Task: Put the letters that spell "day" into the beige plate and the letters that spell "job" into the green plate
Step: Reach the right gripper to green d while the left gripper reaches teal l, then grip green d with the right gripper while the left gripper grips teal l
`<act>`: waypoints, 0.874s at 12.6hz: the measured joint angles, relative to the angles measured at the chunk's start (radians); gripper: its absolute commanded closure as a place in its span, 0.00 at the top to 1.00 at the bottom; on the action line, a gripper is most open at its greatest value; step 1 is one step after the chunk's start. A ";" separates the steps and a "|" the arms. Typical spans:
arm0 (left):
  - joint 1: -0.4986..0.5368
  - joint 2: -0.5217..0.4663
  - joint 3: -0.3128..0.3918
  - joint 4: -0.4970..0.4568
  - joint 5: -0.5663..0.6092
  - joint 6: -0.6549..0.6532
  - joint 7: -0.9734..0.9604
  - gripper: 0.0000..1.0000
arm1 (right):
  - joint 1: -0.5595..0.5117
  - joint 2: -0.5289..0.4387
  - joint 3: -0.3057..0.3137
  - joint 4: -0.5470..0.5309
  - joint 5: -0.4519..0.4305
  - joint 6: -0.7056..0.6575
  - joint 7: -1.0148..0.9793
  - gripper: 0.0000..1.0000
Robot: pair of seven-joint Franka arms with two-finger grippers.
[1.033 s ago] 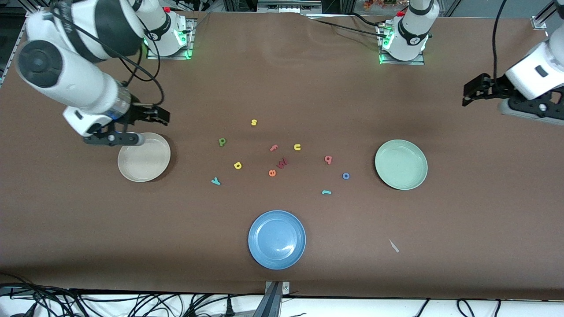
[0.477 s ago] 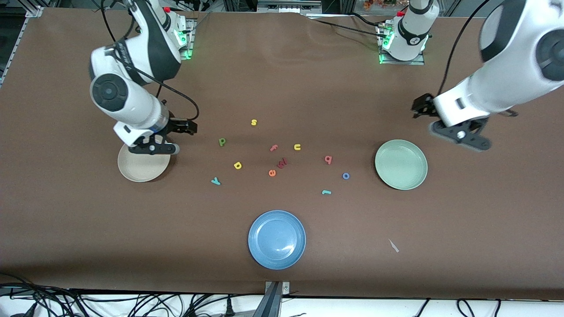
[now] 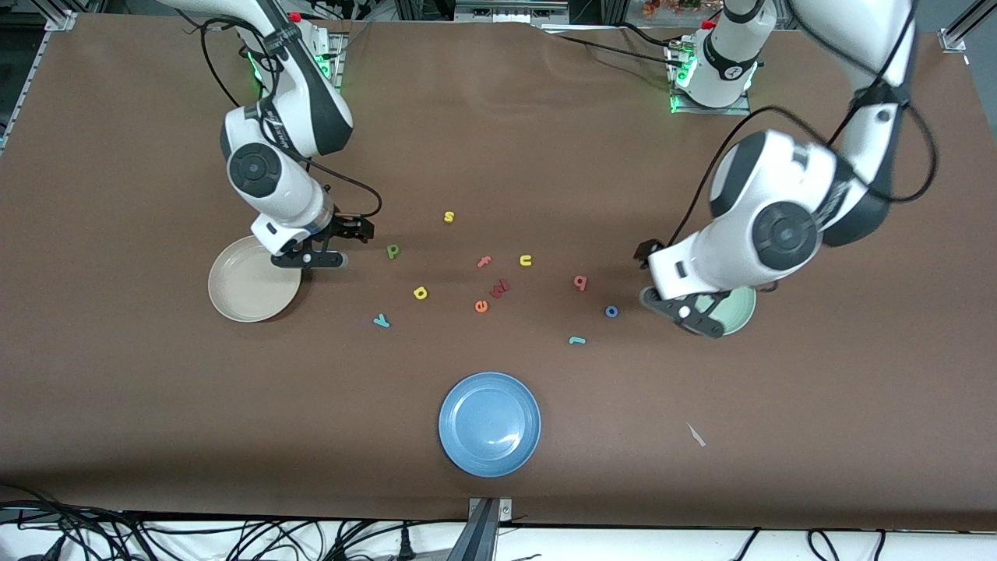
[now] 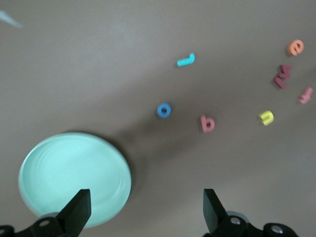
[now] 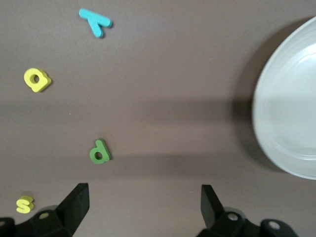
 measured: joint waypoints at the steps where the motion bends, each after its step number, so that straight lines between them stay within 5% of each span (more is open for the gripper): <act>1: -0.011 0.044 0.000 0.002 0.000 0.055 0.001 1.00 | 0.001 0.015 0.019 -0.003 0.000 0.020 0.017 1.00; 7: -0.095 0.203 -0.001 0.010 0.001 0.262 0.008 1.00 | 0.057 0.118 0.059 0.000 -0.038 0.148 -0.008 1.00; 11: -0.090 0.271 0.005 0.014 0.000 0.397 0.208 1.00 | 0.057 0.164 0.057 0.018 -0.102 0.168 -0.056 0.99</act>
